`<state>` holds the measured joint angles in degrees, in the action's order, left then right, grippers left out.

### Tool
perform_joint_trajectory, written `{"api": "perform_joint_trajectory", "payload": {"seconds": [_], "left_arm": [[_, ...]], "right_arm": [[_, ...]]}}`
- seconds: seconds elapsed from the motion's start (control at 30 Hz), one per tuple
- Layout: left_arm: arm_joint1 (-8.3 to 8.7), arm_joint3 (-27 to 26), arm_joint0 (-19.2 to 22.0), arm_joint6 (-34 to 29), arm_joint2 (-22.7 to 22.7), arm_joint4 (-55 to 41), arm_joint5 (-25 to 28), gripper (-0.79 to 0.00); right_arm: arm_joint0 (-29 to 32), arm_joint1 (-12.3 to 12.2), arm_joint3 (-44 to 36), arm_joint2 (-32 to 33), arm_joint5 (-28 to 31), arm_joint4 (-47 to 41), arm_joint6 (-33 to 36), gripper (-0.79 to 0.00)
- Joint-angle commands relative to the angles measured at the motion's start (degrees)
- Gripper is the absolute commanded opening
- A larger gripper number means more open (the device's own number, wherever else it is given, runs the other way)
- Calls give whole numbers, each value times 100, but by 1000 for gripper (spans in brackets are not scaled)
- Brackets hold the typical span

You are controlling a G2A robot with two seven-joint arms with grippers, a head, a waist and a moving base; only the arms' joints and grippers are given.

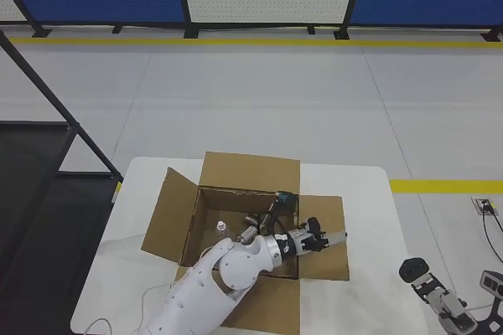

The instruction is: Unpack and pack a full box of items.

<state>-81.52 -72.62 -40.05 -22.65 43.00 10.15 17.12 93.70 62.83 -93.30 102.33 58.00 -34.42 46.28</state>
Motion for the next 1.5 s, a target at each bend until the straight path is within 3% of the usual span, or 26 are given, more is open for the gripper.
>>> {"api": "perform_joint_trajectory", "payload": {"seconds": [0.0,0.23,0.47,0.67,0.87,1.13,1.3,1.47], "left_arm": [[103,-351,-185,-6,340,70,82,0],[493,-1992,-1196,-125,1800,193,213,0],[780,-3513,-2331,-426,3285,296,186,0],[941,-4281,-3358,-490,4643,-6,304,0],[1029,-4606,-4451,-474,5839,-454,699,0],[1039,-4528,-5673,-58,6955,-1086,1341,0],[1015,-4308,-6298,175,7491,-1513,1724,0],[1020,-3927,-6565,-39,7699,-2344,2134,0]], "right_arm": [[-87,32,67,15,0,34,0,0],[-473,91,15,-134,0,162,-14,0],[-880,157,-279,-246,-2,310,2,0],[-1743,182,-433,-800,-876,1374,-218,0],[-2819,291,-338,-1877,-1856,2765,-575,0],[-4304,577,610,-3660,-2738,4371,-871,0],[-4999,832,1301,-4694,-3225,5124,-1134,0],[-5484,1104,1798,-5573,-3750,6044,-1496,0]]}}
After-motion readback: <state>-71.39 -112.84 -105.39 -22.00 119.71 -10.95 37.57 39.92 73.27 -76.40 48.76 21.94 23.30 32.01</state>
